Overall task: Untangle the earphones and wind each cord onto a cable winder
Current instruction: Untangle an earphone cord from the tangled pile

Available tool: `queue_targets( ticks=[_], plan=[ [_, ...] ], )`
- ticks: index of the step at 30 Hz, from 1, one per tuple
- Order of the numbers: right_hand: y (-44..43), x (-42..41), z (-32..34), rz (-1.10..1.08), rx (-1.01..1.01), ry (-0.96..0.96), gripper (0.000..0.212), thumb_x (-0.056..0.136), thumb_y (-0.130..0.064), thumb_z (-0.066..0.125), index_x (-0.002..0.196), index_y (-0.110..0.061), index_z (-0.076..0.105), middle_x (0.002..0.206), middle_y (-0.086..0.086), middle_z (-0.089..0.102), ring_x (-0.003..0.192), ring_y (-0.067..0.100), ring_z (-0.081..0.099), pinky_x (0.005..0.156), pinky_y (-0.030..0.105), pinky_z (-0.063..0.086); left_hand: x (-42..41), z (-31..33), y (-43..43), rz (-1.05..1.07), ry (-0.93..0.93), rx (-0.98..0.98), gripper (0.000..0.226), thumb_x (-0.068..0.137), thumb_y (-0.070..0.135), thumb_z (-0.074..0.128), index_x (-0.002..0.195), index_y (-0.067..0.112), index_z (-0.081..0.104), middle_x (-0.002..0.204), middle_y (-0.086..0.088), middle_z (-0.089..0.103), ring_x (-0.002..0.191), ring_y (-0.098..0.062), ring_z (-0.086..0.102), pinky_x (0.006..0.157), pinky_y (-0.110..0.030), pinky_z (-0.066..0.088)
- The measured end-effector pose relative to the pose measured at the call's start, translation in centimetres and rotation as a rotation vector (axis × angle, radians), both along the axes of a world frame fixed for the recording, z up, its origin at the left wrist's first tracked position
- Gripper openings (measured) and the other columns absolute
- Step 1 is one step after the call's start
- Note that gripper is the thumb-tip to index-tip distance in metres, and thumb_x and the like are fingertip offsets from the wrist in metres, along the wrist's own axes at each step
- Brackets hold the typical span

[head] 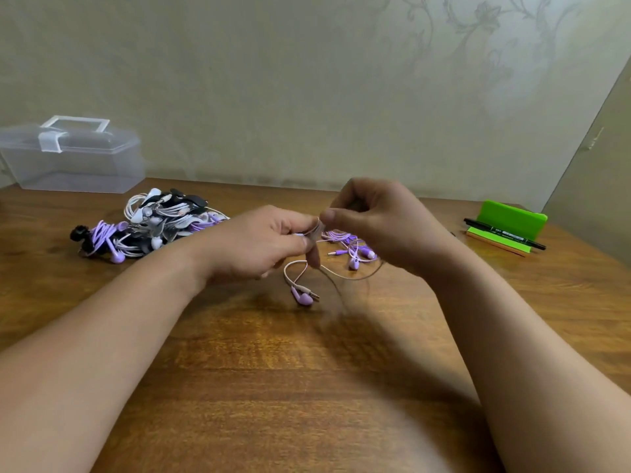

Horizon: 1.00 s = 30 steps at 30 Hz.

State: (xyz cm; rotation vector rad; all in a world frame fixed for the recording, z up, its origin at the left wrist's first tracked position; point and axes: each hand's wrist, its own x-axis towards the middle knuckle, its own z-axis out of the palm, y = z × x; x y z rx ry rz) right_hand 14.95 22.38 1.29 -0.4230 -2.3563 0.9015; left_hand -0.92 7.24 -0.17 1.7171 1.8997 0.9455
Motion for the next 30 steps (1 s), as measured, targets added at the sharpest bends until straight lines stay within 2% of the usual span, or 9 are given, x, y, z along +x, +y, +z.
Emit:
queue_targets(
  ticks=[3,6,8,11,13,16,18,22,30],
  plan=[
    [0.5,0.0,-0.1,0.153,-0.282,0.134,0.018,0.095,-0.02,0.075,0.091,-0.007,0.065,0.065,-0.006,0.054,0.052,0.006,0.043,0.049,0.02,0.036,0.3,0.2,-0.4,-0.181,-0.215,-0.086,0.022,0.106,0.008,0.05,0.107,0.002,0.072,0.087,-0.013,0.072,0.044,-0.018,0.034,0.045,-0.023,0.03],
    [0.2,-0.3,-0.4,0.314,-0.598,0.194,0.016,0.097,-0.026,0.066,0.089,-0.013,0.062,0.068,0.0,0.046,0.052,0.009,0.033,0.043,0.017,0.031,0.6,0.5,-0.6,-0.352,-0.575,-0.03,0.037,0.102,0.007,0.05,0.134,0.012,0.066,0.102,-0.011,0.071,0.041,-0.01,0.033,0.046,-0.023,0.021],
    [-0.2,-0.6,-0.9,0.351,-0.66,0.176,0.02,0.103,-0.027,0.058,0.087,-0.015,0.06,0.057,-0.006,0.042,0.046,0.006,0.025,0.041,0.018,0.022,0.5,0.4,-0.5,-0.391,-0.674,0.061,0.039,0.1,0.011,0.05,0.134,0.019,0.068,0.105,-0.006,0.071,0.04,-0.005,0.035,0.054,-0.034,0.015],
    [-0.9,-1.4,-1.9,0.308,-0.562,0.105,0.028,0.111,-0.032,0.048,0.095,-0.013,0.062,0.058,-0.008,0.039,0.049,0.008,0.024,0.046,0.025,0.016,-0.1,0.3,-0.1,-0.362,-0.845,0.181,0.043,0.1,0.014,0.048,0.14,0.019,0.064,0.108,0.002,0.064,0.038,-0.002,0.037,0.058,-0.036,0.014],
    [-1.6,-1.7,-2.4,0.203,-0.388,0.068,0.032,0.11,-0.037,0.05,0.096,-0.013,0.065,0.06,-0.007,0.045,0.05,0.009,0.032,0.049,0.025,0.024,-0.4,0.4,0.4,-0.291,-0.947,0.237,0.045,0.101,0.015,0.047,0.144,0.021,0.06,0.104,-0.001,0.048,0.037,-0.002,0.035,0.054,-0.029,0.018],
    [-3.0,-2.4,-2.7,0.089,-0.069,0.052,0.02,0.11,-0.017,0.044,0.106,-0.025,0.062,0.064,-0.013,0.054,0.06,0.007,0.046,0.059,0.025,0.038,-0.4,0.3,0.9,-0.123,-0.959,0.27,0.046,0.098,0.017,0.049,0.142,0.02,0.061,0.083,0.004,0.054,0.036,-0.004,0.031,0.054,-0.029,0.015],
    [-3.4,-2.7,-2.7,0.051,0.022,0.017,0.024,0.105,-0.011,0.041,0.103,-0.027,0.059,0.067,-0.009,0.053,0.065,0.009,0.048,0.061,0.026,0.038,-0.2,0.4,0.9,-0.069,-0.949,0.251,0.046,0.097,0.024,0.049,0.141,0.02,0.06,0.085,0.003,0.059,0.038,-0.005,0.031,0.056,-0.032,0.015],
    [-3.2,-2.7,-2.8,-0.003,0.024,-0.076,0.038,0.103,-0.014,0.043,0.069,-0.028,0.05,0.057,-0.016,0.056,0.055,0.002,0.048,0.053,0.018,0.032,0.1,0.6,0.7,-0.082,-0.902,0.204,0.047,0.106,0.029,0.029,0.145,0.018,0.053,0.132,-0.007,0.07,0.04,-0.008,0.031,0.052,-0.028,0.024],
    [-3.6,-2.8,-3.2,0.047,0.071,-0.122,0.028,0.106,-0.019,0.044,0.085,-0.015,0.062,0.063,-0.014,0.058,0.061,0.002,0.05,0.056,0.018,0.035,0.2,-0.1,1.2,0.008,-0.793,0.294,0.037,0.108,0.022,0.045,0.143,0.022,0.056,0.129,-0.005,0.072,0.035,-0.003,0.028,0.047,-0.024,0.018]
  ],
)
